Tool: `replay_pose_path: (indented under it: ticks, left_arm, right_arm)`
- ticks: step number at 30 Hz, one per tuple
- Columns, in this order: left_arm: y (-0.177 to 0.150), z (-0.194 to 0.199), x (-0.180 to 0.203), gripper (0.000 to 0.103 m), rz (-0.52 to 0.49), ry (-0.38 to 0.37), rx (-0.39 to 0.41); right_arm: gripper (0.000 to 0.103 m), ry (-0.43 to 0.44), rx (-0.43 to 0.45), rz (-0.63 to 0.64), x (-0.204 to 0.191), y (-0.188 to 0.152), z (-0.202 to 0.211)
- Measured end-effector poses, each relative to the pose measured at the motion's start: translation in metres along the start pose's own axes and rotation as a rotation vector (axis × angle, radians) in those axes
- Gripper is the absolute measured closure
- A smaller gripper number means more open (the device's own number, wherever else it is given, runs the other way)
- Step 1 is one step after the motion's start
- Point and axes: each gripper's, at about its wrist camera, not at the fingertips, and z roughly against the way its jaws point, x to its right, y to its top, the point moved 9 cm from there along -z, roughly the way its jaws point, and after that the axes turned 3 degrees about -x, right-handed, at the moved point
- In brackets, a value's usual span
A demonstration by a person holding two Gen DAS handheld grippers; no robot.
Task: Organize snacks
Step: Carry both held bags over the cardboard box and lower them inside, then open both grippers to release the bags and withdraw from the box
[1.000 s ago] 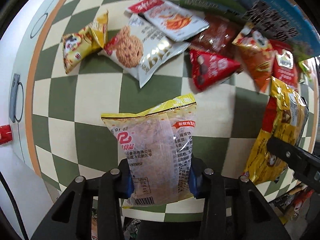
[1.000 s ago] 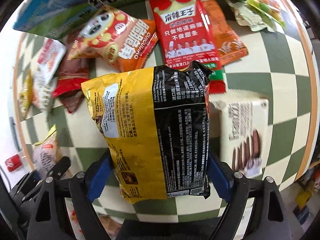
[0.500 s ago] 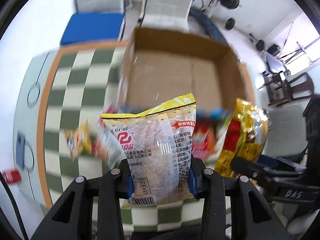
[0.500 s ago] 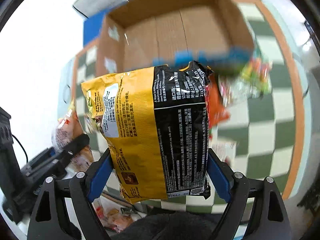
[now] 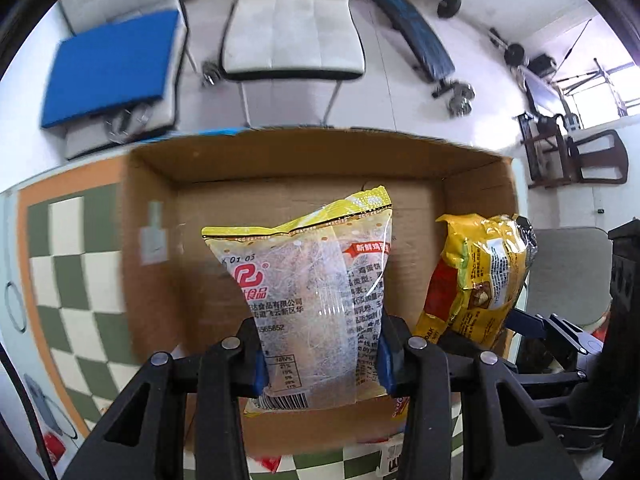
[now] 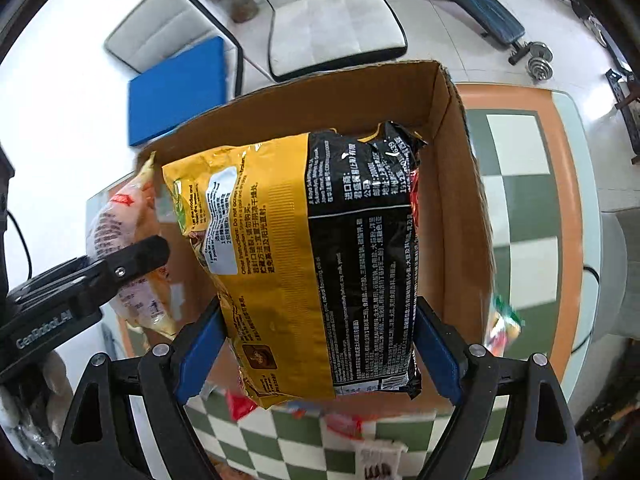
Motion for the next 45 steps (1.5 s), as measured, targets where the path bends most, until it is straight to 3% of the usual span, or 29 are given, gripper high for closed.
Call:
replay_pose_path:
  ticks: [6,14,16,18,20,29,33,40,42,45]
  left_arm:
    - [0.015,-0.028,0.008,0.065,-0.01,-0.005,-0.069]
    - [0.025,-0.036,0.011,0.062,-0.032,0.06,-0.06]
    - [0.026,-0.04,0.011,0.055,-0.025,0.055,-0.07]
    - [0.026,-0.042,0.01,0.024,-0.001,0.03,-0.081]
    - [0.029,-0.038,0.011,0.016,0.002,0.022,-0.056]
    - [0.014,-0.01,0.005,0.016,0.012,0.048,0.029]
    - [-0.008,0.013,0.007,0.016,0.005,0.042,0.096]
    - [-0.054,0.056,0.003,0.016,-0.011,0.152,0.263]
    - [-0.066,0.064,0.003,0.008,-0.025,0.171,0.295]
    - [-0.092,0.068,0.005,0.007,-0.019,0.152,0.318]
  right_arm:
    - [0.013,-0.043,-0.057,-0.011,0.011,0.029,-0.031]
    - [0.012,-0.048,-0.097,-0.013,0.007,0.028,-0.031]
    - [0.011,-0.055,-0.115,-0.019,0.007,0.025,-0.031]
    - [0.011,-0.074,-0.109,-0.019,0.007,0.028,-0.031]
    - [0.011,-0.094,-0.103,-0.011,0.007,0.027,-0.029]
    - [0.006,-0.124,-0.028,0.015,0.009,0.015,0.003]
    - [0.006,-0.129,0.034,0.044,0.002,0.01,0.018]
    - [0.006,-0.076,0.123,0.053,-0.01,-0.029,0.044]
    - [0.006,-0.075,0.141,0.059,-0.014,-0.041,0.05]
    - [0.006,-0.065,0.162,0.068,-0.021,-0.063,0.058]
